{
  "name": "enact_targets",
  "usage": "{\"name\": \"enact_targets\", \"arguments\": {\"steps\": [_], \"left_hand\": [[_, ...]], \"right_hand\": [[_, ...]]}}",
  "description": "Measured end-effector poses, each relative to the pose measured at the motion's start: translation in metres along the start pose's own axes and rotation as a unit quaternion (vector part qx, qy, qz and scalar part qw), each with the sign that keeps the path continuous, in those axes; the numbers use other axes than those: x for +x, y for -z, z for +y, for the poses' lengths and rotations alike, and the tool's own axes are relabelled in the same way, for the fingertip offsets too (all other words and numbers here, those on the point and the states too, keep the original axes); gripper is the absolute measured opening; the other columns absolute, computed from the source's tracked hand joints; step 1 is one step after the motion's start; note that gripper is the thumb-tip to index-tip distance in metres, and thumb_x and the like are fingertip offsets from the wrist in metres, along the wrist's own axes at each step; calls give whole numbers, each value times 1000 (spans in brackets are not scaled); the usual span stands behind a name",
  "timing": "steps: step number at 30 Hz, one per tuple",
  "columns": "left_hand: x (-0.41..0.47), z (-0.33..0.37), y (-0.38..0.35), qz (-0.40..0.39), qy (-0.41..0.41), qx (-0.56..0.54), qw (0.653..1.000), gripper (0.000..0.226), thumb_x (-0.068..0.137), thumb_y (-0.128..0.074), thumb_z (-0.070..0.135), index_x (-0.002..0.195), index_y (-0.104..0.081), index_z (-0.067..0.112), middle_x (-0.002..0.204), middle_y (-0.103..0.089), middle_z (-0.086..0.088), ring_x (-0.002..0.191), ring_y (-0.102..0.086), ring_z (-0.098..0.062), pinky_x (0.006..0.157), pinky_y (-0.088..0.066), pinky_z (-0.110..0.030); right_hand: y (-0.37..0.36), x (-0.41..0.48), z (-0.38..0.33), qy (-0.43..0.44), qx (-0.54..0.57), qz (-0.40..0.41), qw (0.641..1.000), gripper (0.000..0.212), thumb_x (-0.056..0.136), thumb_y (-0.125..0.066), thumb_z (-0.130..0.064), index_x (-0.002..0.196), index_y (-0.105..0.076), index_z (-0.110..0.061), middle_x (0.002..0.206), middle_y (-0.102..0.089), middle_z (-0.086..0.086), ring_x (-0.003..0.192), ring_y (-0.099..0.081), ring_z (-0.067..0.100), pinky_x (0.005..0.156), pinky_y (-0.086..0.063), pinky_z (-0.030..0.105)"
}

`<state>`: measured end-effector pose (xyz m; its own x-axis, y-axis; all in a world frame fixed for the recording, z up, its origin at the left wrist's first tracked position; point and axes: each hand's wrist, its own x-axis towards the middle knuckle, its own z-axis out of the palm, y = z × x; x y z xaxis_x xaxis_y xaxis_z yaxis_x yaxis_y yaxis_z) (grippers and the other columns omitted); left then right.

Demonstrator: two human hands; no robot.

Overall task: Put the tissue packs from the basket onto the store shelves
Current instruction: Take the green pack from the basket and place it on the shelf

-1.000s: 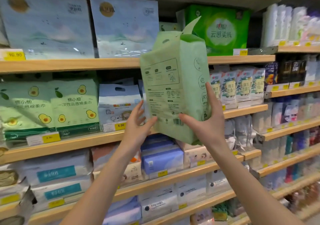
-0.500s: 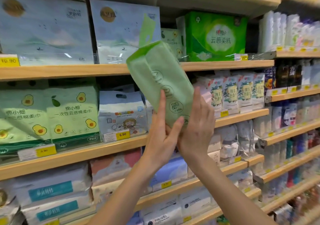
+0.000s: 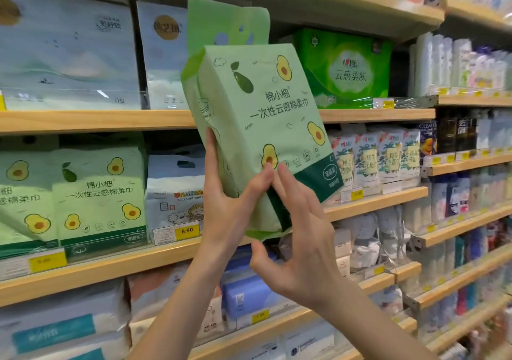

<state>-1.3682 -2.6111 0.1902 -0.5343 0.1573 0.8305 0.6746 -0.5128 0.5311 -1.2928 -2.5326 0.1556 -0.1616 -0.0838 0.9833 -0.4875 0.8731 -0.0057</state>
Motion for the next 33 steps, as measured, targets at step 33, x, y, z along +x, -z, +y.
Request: {"name": "enact_targets", "arguments": {"steps": [33], "left_hand": [[188,-81,-114,-97,-91,270,954,70,62,-55,39,129,-41,27,106,-63,18,98,-63,-2,76,-51,-21]], "right_hand": [[99,145,325,-38,327,-99,939,91,71,-68,-23,141,-11,-39,149,-31,-9,124,-49,4,90,-52,29]]}}
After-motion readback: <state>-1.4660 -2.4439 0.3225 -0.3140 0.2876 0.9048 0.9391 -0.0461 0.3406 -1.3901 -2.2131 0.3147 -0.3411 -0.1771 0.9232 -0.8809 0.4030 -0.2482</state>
